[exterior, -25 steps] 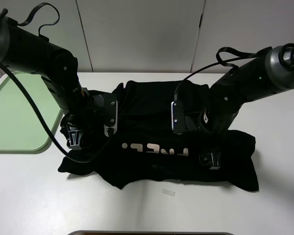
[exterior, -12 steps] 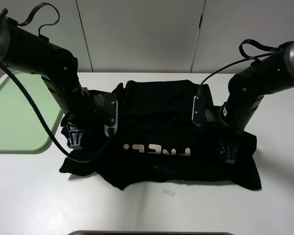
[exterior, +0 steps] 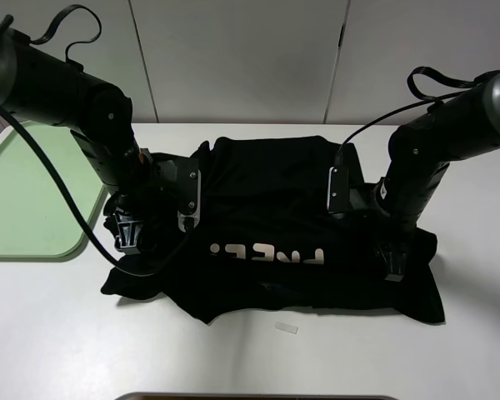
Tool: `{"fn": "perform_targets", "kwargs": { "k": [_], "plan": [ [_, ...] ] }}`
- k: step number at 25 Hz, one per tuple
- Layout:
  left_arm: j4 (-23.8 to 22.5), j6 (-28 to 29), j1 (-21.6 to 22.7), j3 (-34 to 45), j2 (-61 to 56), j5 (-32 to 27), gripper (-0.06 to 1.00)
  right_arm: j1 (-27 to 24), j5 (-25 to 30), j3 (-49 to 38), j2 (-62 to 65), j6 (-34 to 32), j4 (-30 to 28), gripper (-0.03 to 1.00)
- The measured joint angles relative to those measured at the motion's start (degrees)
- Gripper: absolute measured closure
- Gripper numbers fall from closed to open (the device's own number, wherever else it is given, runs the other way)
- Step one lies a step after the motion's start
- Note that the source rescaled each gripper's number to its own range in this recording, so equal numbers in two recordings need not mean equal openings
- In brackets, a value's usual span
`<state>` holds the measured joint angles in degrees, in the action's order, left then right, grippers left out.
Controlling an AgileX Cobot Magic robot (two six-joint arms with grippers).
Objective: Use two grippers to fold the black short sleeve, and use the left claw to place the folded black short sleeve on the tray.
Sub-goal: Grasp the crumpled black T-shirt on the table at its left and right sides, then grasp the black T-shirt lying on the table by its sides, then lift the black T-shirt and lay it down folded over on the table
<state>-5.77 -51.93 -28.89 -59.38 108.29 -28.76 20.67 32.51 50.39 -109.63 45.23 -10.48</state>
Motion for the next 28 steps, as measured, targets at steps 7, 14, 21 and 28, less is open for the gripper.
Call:
{"fn": "perform_targets", "kwargs": {
  "k": [7,14,21,28],
  "plan": [
    [0.00,0.00,0.00,0.00,0.00,0.00,-0.02,0.00,1.01,0.00,0.00,0.07,0.10,0.79],
    [0.00,0.00,0.00,0.00,0.00,0.01,0.00,0.00,1.38,0.00,0.00,2.31,0.16,0.96],
    [0.00,0.00,0.00,0.00,0.00,2.45,0.04,0.00,1.66,0.00,0.00,2.60,0.68,0.96],
    [0.31,0.05,-0.07,-0.02,2.74,2.51,0.06,0.00,1.72,0.00,0.00,2.60,0.92,0.96]
  ]
}}
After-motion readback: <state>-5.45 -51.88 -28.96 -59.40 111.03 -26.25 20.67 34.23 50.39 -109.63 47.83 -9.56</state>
